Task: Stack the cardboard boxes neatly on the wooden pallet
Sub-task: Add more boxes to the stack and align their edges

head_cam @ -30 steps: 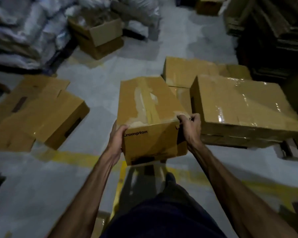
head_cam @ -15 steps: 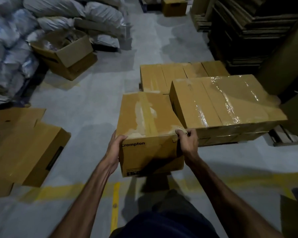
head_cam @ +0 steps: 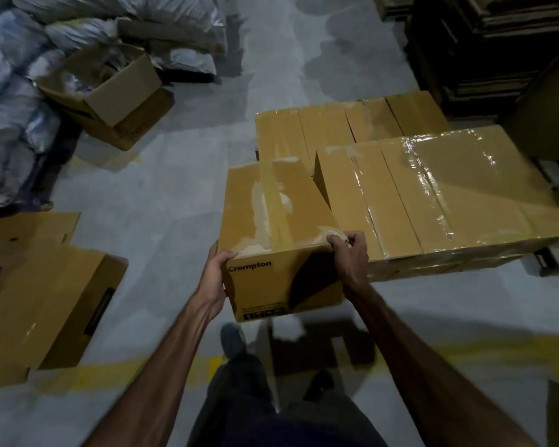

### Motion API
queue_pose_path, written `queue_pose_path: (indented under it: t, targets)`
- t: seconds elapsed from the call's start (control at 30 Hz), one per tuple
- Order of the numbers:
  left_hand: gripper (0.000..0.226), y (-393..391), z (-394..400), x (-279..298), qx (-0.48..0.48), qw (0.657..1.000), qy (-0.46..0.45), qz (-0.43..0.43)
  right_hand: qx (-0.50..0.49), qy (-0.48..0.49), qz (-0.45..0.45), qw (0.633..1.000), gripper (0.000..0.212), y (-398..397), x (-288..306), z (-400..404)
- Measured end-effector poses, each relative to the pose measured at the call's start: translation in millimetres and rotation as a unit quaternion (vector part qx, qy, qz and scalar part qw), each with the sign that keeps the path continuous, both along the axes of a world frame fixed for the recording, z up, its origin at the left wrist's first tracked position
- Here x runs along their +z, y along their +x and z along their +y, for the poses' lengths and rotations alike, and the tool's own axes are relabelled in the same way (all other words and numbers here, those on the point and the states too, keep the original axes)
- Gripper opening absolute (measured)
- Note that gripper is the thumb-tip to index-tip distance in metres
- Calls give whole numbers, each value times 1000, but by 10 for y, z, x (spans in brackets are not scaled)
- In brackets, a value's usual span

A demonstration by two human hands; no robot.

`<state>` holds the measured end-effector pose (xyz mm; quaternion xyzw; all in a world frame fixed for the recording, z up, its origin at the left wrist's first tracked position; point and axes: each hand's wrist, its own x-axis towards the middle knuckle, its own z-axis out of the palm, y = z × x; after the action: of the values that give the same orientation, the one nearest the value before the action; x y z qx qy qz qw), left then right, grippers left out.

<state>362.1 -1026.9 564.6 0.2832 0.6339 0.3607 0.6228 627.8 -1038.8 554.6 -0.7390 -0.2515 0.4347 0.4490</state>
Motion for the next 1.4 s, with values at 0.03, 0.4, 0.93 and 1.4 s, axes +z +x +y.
queue_pose_path:
  t: [0.03,0.4,0.93,1.4]
  targets:
    - [46,27,91,-46,-3,1000,-4,-3,-2,-1,1,1000,29,26,-48,71]
    - [68,30,1538,-789,-32,997,-46,-49,-45,-51,-4,998,30,61,-623,1162]
    - [86,298,1672,-2142,-115,978,-170,27,-5,-176,48,983,51,438,-2082,1272]
    - [54,508,1295,-2725,-45,981,-162,92,203,-243,-37,948,71,555,-2339,714]
